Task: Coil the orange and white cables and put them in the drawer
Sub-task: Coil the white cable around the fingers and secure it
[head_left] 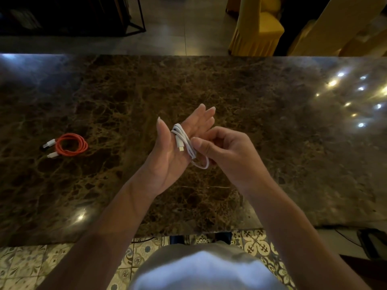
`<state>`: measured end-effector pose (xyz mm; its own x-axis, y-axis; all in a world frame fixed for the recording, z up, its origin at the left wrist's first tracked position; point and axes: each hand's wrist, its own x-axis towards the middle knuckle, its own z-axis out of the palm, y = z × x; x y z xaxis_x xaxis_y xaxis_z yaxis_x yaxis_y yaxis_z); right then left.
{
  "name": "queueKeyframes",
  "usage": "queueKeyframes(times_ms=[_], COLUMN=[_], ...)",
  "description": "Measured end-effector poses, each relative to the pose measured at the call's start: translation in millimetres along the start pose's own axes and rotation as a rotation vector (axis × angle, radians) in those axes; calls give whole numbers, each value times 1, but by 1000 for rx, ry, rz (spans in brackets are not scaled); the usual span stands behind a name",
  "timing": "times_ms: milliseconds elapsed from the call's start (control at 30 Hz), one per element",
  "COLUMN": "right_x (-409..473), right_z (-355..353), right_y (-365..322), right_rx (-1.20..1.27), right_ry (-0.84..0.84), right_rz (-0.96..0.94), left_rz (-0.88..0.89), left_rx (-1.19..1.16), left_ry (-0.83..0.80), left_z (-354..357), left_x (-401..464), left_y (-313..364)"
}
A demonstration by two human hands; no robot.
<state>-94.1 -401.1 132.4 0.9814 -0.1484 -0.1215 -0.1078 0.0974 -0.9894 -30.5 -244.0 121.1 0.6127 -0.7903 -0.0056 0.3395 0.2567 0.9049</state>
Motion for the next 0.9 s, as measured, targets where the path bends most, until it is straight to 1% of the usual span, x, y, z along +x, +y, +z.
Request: queueKeyframes(times_ms=[133, 267, 367, 433, 500, 567, 600, 633, 700, 800, 900], right_x=[8, 9, 8, 9, 9, 10, 10, 11, 12, 11, 7], right_z=[-9, -9, -7, -12, -21, -29, -31, -32, -30, -24, -16], right_y=[-8, -8, -10, -12, -15, -18, -19, -19, -18, -9, -5], right_rx=[-108, -260, -358, -455, -513, -484, -433, -359, -238, -215, -235], right_ry=[-30, 15, -1, -63, -201, -312, -321, -296, -192, -61, 8], right_rz=[-34, -101, -148, -142, -102, -100, -101, -92, -81, -104, -148], left_rz=[6, 7, 7, -8, -24, -30, -27, -25, -22, -8, 6], left_rx=[-7, 8, -21, -52, -72, -92, -99, -108, -131, -122, -146], left_ry=[-28, -17, 0, 13, 28, 36, 42, 47, 51, 48, 71], left_z=[3, 5, 7, 8, 8, 7, 8, 9, 12, 18, 18], left_x=[2, 4, 3, 2, 1, 1, 1, 2, 1, 0, -1], left_y=[3, 2, 0, -1, -3, -4, -4, -4, -4, -5, -6])
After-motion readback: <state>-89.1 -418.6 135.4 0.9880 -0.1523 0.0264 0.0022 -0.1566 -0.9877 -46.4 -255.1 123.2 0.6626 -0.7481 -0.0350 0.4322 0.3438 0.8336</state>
